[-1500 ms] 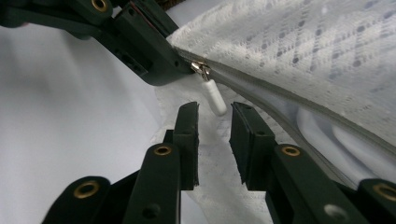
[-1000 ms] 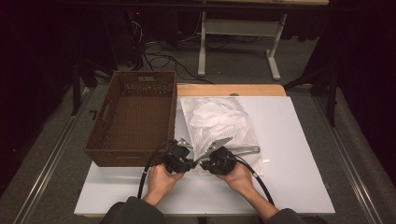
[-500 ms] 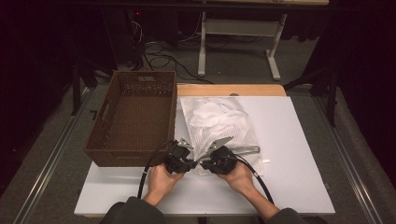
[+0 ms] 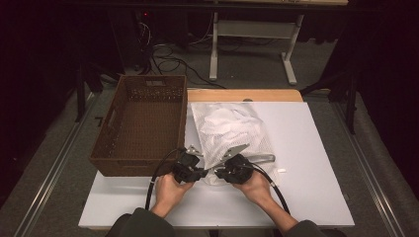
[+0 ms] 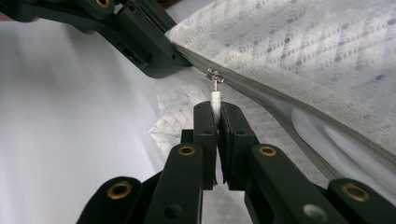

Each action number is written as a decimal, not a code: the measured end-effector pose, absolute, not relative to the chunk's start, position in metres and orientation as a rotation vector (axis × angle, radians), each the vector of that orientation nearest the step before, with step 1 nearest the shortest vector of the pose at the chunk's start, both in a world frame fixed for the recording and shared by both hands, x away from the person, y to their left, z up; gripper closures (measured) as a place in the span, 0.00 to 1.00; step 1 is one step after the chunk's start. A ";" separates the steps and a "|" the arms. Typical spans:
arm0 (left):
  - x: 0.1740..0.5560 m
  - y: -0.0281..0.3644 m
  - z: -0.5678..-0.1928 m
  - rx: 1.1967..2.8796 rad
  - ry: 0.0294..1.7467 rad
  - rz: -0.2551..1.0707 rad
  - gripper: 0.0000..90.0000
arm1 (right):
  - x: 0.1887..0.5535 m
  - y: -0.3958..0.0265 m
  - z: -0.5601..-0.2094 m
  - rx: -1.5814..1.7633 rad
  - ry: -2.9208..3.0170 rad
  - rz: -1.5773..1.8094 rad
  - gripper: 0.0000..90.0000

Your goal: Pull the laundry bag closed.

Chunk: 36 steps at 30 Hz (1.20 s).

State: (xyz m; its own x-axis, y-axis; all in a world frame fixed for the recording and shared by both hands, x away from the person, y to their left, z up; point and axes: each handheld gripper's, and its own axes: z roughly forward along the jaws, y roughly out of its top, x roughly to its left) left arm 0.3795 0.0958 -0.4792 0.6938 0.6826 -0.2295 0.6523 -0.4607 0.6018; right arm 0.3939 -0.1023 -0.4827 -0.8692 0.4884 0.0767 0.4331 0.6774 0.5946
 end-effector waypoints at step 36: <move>0.377 0.095 -0.479 2.222 1.007 0.067 0.96 | 0.401 -0.102 -0.489 0.829 2.780 0.963 0.94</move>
